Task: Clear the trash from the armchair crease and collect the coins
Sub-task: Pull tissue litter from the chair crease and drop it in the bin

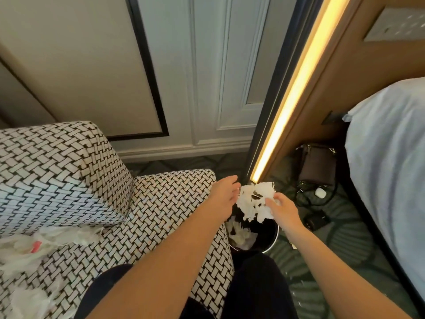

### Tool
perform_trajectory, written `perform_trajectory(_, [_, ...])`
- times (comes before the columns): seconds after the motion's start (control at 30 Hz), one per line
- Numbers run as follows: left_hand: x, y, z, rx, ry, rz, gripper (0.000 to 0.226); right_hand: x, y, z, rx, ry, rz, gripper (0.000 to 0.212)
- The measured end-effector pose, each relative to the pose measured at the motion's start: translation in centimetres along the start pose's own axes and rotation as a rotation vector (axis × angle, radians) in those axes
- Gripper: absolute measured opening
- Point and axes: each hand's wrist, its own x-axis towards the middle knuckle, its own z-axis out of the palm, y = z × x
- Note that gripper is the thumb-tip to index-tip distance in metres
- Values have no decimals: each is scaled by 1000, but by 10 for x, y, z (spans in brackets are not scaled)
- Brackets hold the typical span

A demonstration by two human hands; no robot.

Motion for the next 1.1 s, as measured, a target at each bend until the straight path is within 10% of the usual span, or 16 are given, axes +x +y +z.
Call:
perform_trajectory(0.63, [-29,-13,-39,125,-13,-24,42,-21,-11,9,255,-395,182,50])
perform_trajectory(1.1, [-131,-8,-188,-100,151,289,26,-136,-113,70,-210,-555,-467,17])
